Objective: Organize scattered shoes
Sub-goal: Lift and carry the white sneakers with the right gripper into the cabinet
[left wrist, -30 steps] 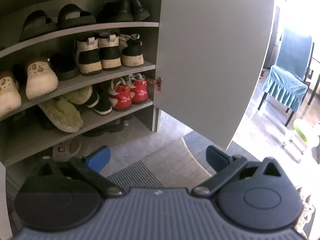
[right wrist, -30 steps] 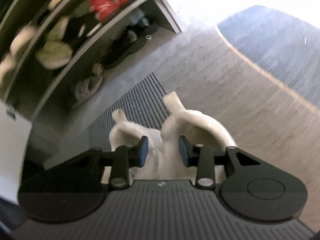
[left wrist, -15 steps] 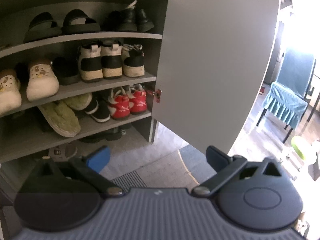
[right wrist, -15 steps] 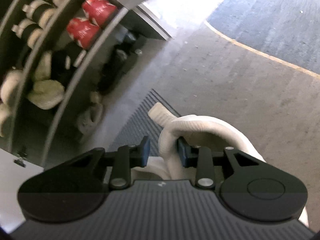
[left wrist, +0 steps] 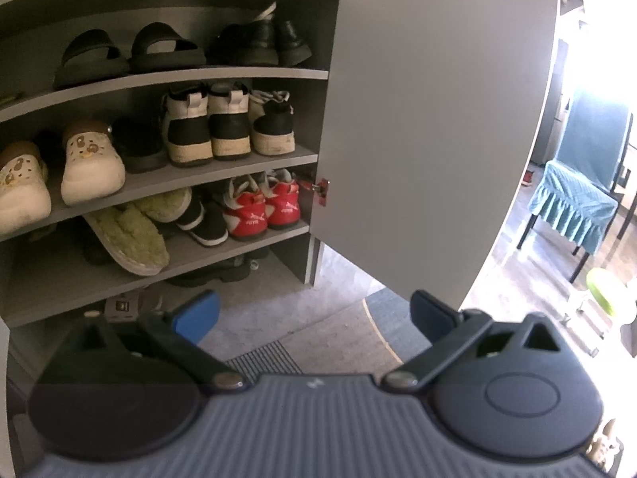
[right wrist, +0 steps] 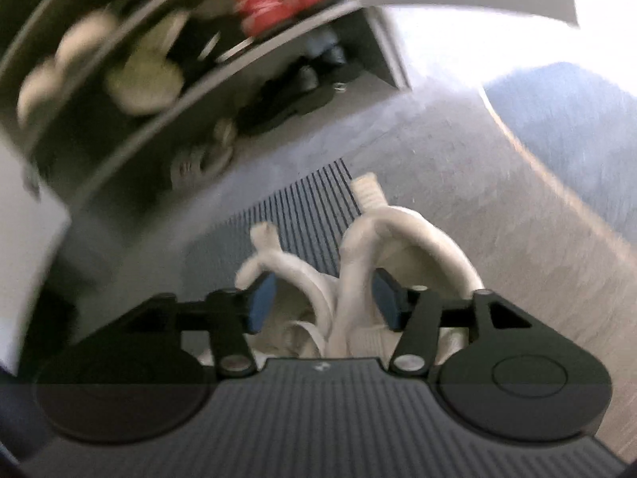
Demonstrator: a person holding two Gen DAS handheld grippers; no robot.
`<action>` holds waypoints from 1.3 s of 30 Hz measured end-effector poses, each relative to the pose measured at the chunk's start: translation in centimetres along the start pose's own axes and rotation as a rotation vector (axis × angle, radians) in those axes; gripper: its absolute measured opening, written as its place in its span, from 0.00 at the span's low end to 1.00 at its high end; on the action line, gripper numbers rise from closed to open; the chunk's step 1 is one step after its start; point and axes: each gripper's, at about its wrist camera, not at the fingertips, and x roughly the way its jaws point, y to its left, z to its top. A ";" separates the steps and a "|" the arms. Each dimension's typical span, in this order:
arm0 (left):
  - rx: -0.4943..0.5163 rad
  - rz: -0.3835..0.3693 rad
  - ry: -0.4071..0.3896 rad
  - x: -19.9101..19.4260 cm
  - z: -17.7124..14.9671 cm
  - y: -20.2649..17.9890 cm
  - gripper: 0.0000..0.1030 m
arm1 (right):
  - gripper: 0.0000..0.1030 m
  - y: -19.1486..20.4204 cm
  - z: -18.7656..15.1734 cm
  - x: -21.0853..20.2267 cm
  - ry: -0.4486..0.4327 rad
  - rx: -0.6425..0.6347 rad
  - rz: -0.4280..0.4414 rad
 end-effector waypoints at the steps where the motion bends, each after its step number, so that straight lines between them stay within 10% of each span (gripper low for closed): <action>1: 0.000 0.000 0.000 0.0 0.0 0.0 1.00 | 0.59 0.6 0.2 0.5 0.020 -0.040 -0.026; 9: 0.010 0.015 0.003 0.5 0.0 -0.2 1.00 | 0.54 2.5 1.1 6.2 0.178 -0.195 -0.115; 17: 0.006 0.067 -0.032 0.0 0.6 1.7 1.00 | 0.35 3.1 -0.6 5.3 0.024 -0.188 -0.179; 23: -0.060 0.181 -0.105 -0.9 2.7 6.1 1.00 | 0.32 6.1 -0.9 -2.3 -0.276 -0.247 -0.109; 31: -0.046 0.395 -0.274 -2.7 4.8 9.7 1.00 | 0.31 9.2 7.8 -10.6 -0.621 -0.190 -0.032; 39: -0.079 0.598 -0.216 -0.6 5.1 13.0 1.00 | 0.31 14.1 20.7 -18.5 -0.742 -0.242 0.042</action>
